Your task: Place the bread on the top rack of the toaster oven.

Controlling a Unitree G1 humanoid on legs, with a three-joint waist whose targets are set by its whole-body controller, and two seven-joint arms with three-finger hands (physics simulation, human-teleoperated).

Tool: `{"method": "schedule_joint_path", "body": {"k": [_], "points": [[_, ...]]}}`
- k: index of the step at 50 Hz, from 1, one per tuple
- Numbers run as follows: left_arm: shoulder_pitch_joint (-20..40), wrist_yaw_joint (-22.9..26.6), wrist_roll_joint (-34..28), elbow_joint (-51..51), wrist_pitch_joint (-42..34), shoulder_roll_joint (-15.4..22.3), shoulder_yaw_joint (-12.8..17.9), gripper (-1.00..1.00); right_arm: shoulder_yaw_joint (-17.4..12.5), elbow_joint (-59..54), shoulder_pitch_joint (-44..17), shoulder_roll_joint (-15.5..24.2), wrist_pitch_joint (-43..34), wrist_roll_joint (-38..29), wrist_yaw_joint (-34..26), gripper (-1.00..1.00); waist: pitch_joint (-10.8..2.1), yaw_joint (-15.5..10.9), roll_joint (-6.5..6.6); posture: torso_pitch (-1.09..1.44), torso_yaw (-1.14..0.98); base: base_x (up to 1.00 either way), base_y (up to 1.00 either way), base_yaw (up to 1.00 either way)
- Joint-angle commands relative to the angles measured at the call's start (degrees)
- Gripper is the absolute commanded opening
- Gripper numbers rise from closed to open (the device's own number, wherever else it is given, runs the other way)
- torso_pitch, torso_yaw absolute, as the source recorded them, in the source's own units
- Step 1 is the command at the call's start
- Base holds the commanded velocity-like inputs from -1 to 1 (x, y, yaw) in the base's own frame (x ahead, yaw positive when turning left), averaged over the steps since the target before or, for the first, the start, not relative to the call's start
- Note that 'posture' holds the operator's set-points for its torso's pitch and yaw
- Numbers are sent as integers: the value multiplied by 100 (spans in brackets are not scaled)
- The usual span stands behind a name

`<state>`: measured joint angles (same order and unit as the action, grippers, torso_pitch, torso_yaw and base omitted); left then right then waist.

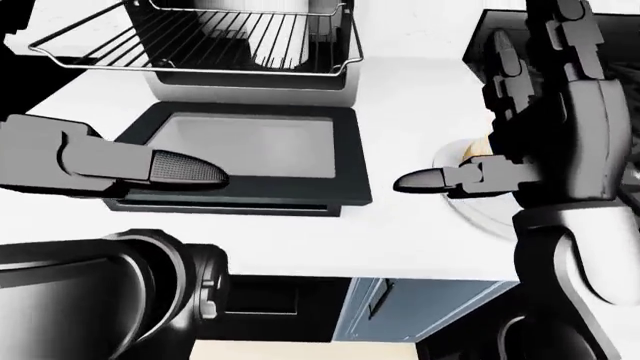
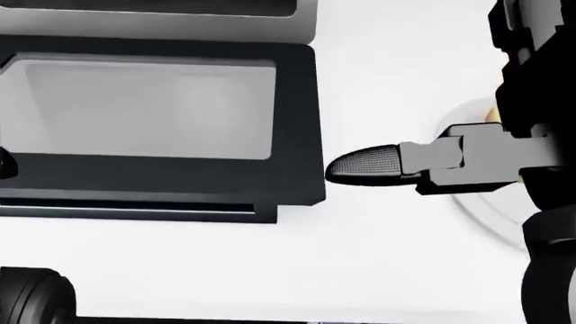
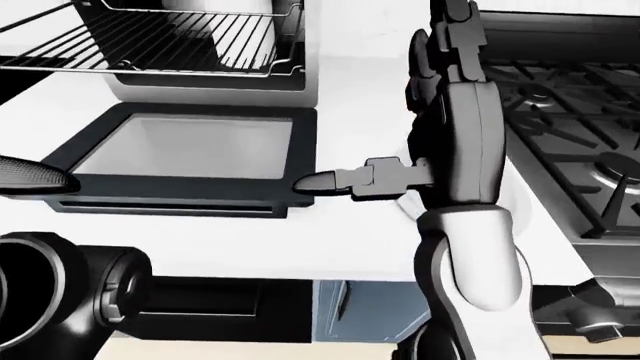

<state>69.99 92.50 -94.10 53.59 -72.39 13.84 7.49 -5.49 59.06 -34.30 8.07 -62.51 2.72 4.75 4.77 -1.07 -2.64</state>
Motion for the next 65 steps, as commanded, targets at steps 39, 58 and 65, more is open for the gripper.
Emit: {"method": "schedule_joint_path", "body": {"k": [39,58,65], "points": [[527,-1,173,-201,8,241,-36,100,-215,-1810,-684,1761,379,-995,-1300,100,-41,12,-87,0,0,0,0,0],[515,-2,157,-210,80,210,-36,100,-532,-2363,-981,1347,817,-1651,-1763,100,-236,35,58,0,0,1,0,0],[453,0,169,-165,68,229,-29,100,-537,-2339,-985,1342,828,-1650,-1745,100,-77,91,485,0,0,36,0,0]]}}
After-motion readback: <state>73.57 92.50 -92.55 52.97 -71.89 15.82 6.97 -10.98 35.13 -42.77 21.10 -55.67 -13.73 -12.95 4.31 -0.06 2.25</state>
